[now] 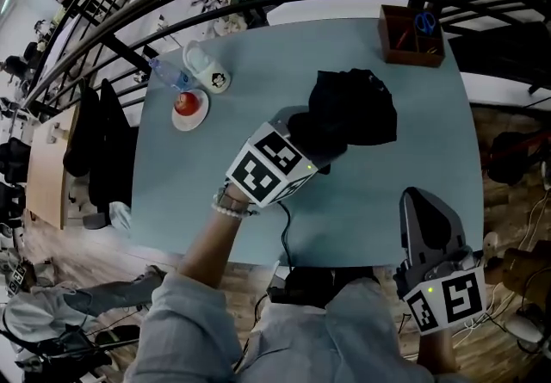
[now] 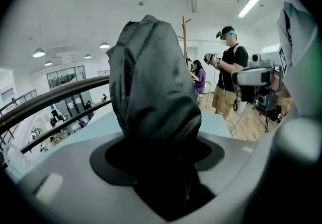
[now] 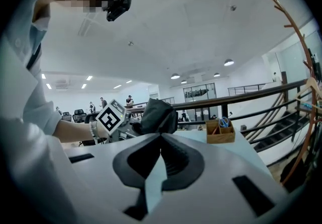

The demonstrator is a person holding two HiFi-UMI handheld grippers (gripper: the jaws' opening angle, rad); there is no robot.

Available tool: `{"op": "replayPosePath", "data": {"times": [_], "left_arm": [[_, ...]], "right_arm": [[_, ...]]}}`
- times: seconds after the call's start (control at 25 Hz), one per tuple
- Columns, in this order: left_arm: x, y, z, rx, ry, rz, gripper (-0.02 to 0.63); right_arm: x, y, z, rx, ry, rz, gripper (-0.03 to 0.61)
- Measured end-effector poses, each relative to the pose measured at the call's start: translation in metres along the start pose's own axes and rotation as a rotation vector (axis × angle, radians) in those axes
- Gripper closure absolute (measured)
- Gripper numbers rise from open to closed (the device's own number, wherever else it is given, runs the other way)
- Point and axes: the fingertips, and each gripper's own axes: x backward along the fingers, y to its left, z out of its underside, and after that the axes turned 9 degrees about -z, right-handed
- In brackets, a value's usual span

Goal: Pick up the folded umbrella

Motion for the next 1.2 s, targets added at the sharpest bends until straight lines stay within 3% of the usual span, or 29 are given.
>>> {"op": "replayPosePath", "data": {"times": [0.28,0.52,0.84,1.2], "left_arm": [[0.075,0.001,-0.026,0.056,-0.179,-0.061,0.327],[0.127,-0.002,-0.031,0.106,-0.284,-0.098,0.327],[0.178,-0.01,-0.023,0.139,-0.36,-0.178,0.327],[0.2,-0.046,-0.035,0.24,-0.434,-0.208,0.327]], "right_arm": [[0.007,0.026,-0.023,0.056,-0.057,0.055,0.578],[0.008,0.046,-0.034,0.092,-0.096,0.086,0.578],[0.016,0.063,-0.042,0.114,-0.144,0.14,0.58],[0.044,0.052,-0.052,0.135,-0.174,0.126,0.578]]}}
